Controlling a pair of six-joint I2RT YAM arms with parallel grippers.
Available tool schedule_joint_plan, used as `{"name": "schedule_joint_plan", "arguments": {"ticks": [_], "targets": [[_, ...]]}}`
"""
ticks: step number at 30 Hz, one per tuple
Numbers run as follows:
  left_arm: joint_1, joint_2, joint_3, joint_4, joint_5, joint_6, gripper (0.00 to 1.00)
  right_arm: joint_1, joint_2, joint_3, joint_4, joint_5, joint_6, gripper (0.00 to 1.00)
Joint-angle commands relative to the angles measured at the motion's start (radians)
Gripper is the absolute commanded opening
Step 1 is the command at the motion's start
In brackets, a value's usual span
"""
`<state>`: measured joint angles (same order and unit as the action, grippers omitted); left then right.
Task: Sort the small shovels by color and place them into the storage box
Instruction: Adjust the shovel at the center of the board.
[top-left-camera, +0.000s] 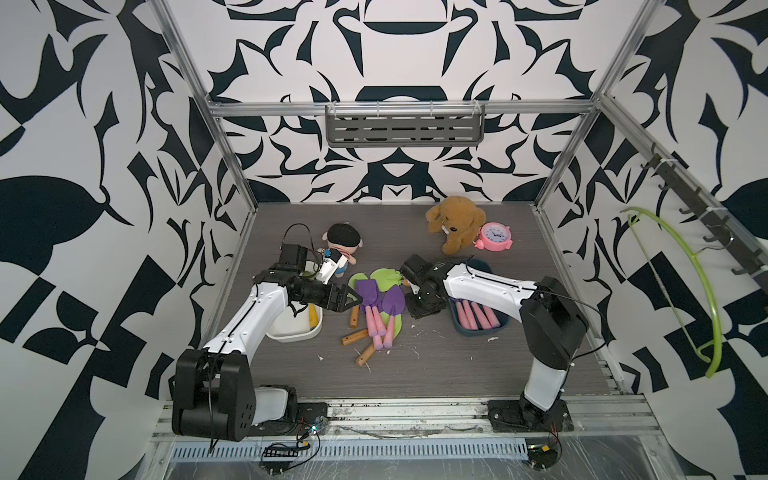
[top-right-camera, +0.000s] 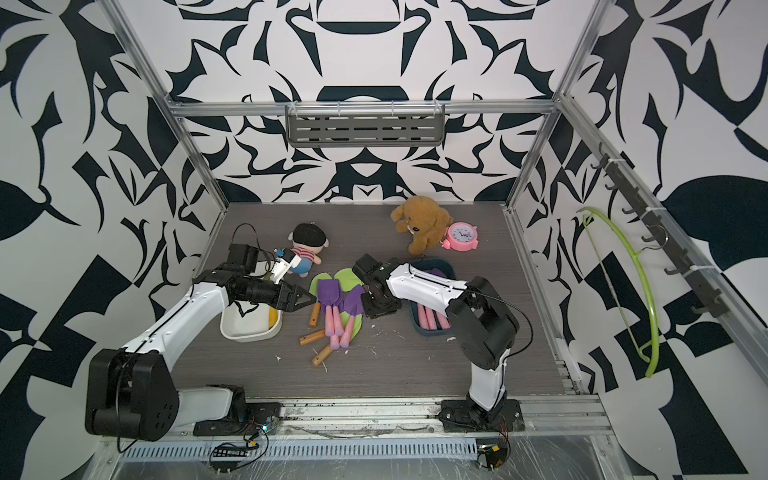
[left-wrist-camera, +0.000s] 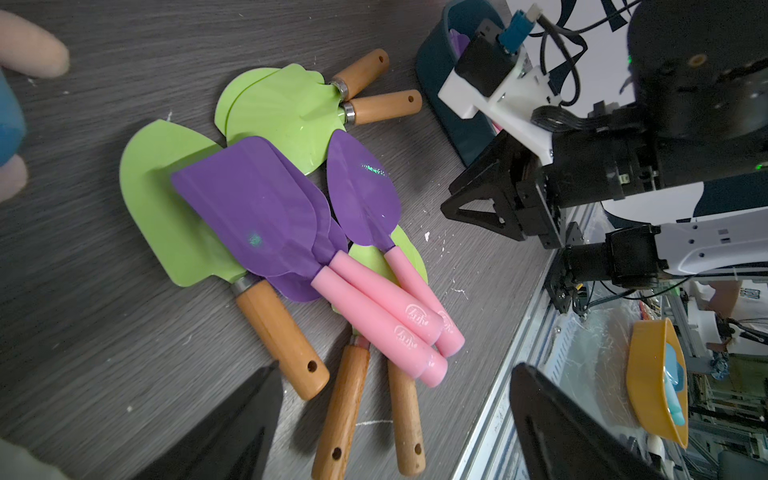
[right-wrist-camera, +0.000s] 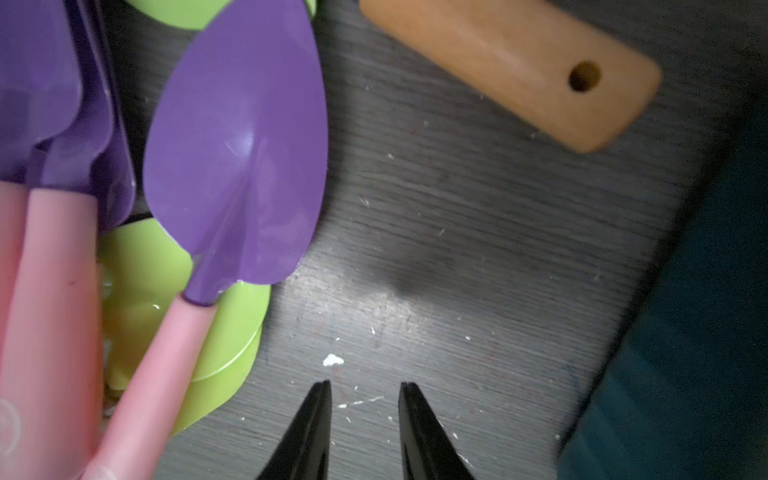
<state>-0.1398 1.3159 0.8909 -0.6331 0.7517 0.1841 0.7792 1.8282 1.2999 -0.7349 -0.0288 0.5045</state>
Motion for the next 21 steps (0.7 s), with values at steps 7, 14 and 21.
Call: {"name": "schedule_joint_plan", "arguments": {"ticks": [7,14,21], "targets": [[0.004,-0.002,-0.012,-0.009,0.014,0.004,0.93,0.009,-0.017,0.105,0.021,-0.005,0.067,0.33],[0.002,0.005,-0.017,0.005,0.018,-0.009,0.93,0.064,-0.091,-0.029,0.186,-0.13,0.302,0.33],[0.002,-0.009,-0.028,0.015,0.018,-0.011,0.92,0.131,-0.037,-0.015,0.175,-0.123,0.353,0.33]]}}
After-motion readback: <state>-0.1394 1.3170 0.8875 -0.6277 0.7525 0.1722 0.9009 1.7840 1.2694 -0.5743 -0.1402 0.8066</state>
